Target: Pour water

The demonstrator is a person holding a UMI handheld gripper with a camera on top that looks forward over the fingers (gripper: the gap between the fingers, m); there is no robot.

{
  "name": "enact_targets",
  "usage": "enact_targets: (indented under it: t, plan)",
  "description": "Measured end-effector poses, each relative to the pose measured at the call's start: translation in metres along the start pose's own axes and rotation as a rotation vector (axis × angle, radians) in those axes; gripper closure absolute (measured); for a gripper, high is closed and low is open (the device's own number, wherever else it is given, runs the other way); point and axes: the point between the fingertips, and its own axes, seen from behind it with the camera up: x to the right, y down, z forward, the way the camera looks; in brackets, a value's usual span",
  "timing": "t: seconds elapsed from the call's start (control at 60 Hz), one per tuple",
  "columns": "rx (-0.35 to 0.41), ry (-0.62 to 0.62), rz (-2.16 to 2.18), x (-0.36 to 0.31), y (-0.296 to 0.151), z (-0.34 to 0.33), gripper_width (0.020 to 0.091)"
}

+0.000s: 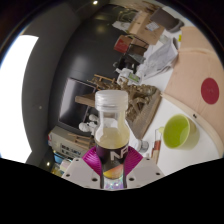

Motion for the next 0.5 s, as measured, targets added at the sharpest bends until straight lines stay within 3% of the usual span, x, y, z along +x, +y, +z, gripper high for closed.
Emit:
enact_targets:
  t: [0.233, 0.333, 0.5]
  plan:
    - [0.165, 0.055, -0.693, -0.029, -0.087, -0.051, 0.0856]
    - [0.238, 0.151, -0.889, -0.003, -0.135, -0.072, 0.0854]
    - [0.254, 0.333, -1.024, 0.075, -0.195, -0.088, 0.0855]
